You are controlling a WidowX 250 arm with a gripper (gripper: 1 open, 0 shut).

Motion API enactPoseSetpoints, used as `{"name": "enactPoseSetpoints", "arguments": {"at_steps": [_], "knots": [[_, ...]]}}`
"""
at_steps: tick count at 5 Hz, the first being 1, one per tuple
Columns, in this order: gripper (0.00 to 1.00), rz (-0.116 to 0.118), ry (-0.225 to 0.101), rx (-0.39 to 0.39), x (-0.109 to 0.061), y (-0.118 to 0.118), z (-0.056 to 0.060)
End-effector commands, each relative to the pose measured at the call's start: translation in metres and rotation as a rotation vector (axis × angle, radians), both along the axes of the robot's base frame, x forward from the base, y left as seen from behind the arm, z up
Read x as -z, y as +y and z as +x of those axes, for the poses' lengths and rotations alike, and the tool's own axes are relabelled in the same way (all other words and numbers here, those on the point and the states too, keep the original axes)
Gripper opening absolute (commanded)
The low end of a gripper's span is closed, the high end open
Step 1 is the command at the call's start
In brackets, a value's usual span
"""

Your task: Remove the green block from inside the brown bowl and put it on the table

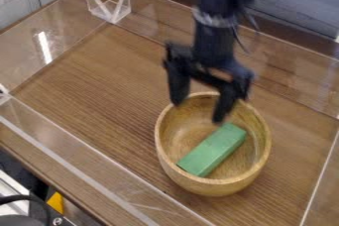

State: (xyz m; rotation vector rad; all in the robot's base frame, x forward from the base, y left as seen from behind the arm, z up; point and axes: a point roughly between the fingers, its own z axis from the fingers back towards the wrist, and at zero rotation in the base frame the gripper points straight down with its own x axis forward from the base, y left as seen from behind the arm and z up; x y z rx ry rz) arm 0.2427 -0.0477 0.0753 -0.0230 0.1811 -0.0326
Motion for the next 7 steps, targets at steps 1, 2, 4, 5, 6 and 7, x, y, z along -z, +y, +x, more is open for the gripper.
{"name": "enactPoseSetpoints", "arguments": {"at_steps": [1, 2, 4, 5, 6, 7], "knots": [[1.0, -0.025, -0.068, 0.082, -0.004, -0.025, -0.003], [1.0, -0.028, -0.08, 0.189, -0.001, -0.041, -0.005], [1.0, -0.036, -0.088, 0.134, -0.023, -0.028, -0.002], [1.0, -0.042, -0.093, 0.236, -0.017, -0.036, -0.007], [1.0, -0.046, -0.094, 0.321, -0.012, -0.043, -0.01], [1.0, -0.048, -0.096, 0.341, -0.005, -0.039, -0.016]]}}
